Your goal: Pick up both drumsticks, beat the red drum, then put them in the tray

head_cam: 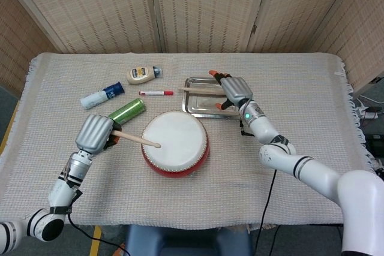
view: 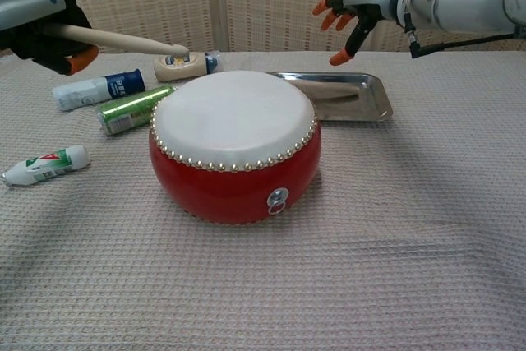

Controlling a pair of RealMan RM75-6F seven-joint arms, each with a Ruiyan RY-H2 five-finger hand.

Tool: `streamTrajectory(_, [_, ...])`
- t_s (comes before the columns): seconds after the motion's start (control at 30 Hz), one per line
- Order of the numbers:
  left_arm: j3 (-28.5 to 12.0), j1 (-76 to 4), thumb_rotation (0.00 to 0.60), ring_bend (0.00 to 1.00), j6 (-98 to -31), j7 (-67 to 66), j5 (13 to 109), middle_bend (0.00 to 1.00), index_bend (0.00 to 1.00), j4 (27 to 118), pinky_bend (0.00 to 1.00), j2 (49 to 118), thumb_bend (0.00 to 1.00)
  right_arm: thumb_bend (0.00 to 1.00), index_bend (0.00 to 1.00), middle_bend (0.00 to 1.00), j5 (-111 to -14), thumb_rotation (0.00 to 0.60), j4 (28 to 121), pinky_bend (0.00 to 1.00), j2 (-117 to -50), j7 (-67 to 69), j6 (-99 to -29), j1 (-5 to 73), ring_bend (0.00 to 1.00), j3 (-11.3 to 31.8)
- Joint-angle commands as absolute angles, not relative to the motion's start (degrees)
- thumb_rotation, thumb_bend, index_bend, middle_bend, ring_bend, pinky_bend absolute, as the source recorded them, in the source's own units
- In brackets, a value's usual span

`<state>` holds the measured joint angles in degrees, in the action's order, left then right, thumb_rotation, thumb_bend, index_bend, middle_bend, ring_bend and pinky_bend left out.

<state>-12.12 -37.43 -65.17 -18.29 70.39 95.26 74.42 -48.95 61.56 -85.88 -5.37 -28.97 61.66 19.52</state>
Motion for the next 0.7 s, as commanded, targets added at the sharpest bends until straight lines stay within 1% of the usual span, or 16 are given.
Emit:
streamTrajectory(0.03, [-12.7, -39.2, 0.6, 1.0, -64.5, -21.5, 70.0, 1.0, 0.95, 95.1, 1.0, 76.3, 0.68, 0.18, 0.09, 0.15, -46.4, 0.6, 81.5, 0.42, -71.9, -10.1, -35.9, 57.0, 0.17, 18.0])
streamTrajectory(0.17, [-13.3, -41.5, 0.6, 1.0, -63.0, -26.1, 67.6, 1.0, 0.94, 94.7, 1.0, 78.2, 0.68, 0.18, 0.11, 0.17, -42.7, 0.6, 91.5, 0.45, -66.3, -12.1, -36.9, 57.1, 0.17, 17.2])
streamTrajectory(0.3, [-14.0, -43.2, 0.6, 1.0, -62.3, -30.4, 64.3, 1.0, 0.93, 94.5, 1.0, 79.8, 0.68, 0.18, 0.15, 0.2, -39.6, 0.6, 98.1, 0.49, -62.8, -13.1, -36.9, 58.1, 0.2, 16.3])
streamTrajectory(0.53, [-15.5, -45.8, 0.6, 1.0, -62.2, -36.4, 57.3, 1.0, 0.89, 95.8, 1.0, 81.5, 0.66, 0.18, 0.2, 0.24, -34.9, 0.6, 104.4, 0.54, -61.4, -13.5, -35.5, 61.1, 0.24, 14.3])
streamTrajectory(0.7, [-16.0, -47.5, 0.6, 0.98, -63.0, -41.0, 52.1, 1.0, 0.86, 96.9, 1.0, 82.4, 0.64, 0.18, 0.2, 0.25, -32.8, 0.6, 106.4, 0.54, -62.0, -13.2, -35.3, 63.7, 0.25, 13.5])
